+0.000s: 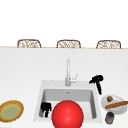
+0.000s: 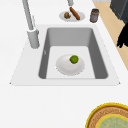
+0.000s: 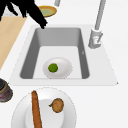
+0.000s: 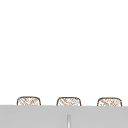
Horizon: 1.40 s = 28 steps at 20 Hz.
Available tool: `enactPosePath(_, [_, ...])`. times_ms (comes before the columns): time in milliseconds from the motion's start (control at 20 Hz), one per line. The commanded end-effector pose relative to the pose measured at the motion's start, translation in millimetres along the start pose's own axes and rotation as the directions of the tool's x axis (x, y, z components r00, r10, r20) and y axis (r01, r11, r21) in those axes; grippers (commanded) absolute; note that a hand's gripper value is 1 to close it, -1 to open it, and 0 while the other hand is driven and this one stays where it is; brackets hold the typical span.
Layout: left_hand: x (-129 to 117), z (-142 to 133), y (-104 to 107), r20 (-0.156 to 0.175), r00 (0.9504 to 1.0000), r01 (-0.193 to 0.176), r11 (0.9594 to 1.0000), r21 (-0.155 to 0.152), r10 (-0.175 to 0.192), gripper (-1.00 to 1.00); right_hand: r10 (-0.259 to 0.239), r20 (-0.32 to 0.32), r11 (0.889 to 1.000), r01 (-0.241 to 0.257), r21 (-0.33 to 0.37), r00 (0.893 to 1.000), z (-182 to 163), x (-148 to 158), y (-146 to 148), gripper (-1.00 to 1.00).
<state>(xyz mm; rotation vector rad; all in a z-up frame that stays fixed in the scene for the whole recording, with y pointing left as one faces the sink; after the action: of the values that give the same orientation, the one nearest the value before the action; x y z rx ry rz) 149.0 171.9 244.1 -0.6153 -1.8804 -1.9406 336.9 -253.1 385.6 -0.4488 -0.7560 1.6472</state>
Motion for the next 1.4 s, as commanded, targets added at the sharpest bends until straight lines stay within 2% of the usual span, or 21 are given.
enactPosePath(0, [0,0,0,0.000,1.0000,0.000,1.0000,0.000,0.000,0.00,-0.088,-0.023,0.996,0.087,-0.018,0.996,15,4,11,-1.00])
enactPosePath(300, [0,0,0,0.000,1.0000,0.000,1.0000,0.000,0.000,0.00,-0.108,-0.057,0.994,0.108,-0.009,0.992,34,9,22,-1.00])
enactPosePath(450, [0,0,0,0.000,1.0000,0.000,1.0000,0.000,0.000,0.00,-0.117,-0.043,0.993,0.118,0.012,0.992,50,10,22,-1.00])
enactPosePath(650, [0,0,0,0.000,1.0000,0.000,1.0000,0.000,0.000,0.00,-0.098,-0.018,0.995,0.099,0.025,0.995,76,7,30,-1.00])
enactPosePath(850, [0,0,0,0.000,1.0000,0.000,1.0000,0.000,0.000,0.00,-0.103,0.014,0.994,0.103,0.040,0.995,106,-1,36,-1.00])
enactPosePath(1350, [0,0,0,0.000,1.0000,0.000,1.0000,0.000,0.000,0.00,-0.120,0.050,0.993,0.119,0.025,0.991,162,-29,75,-1.00])
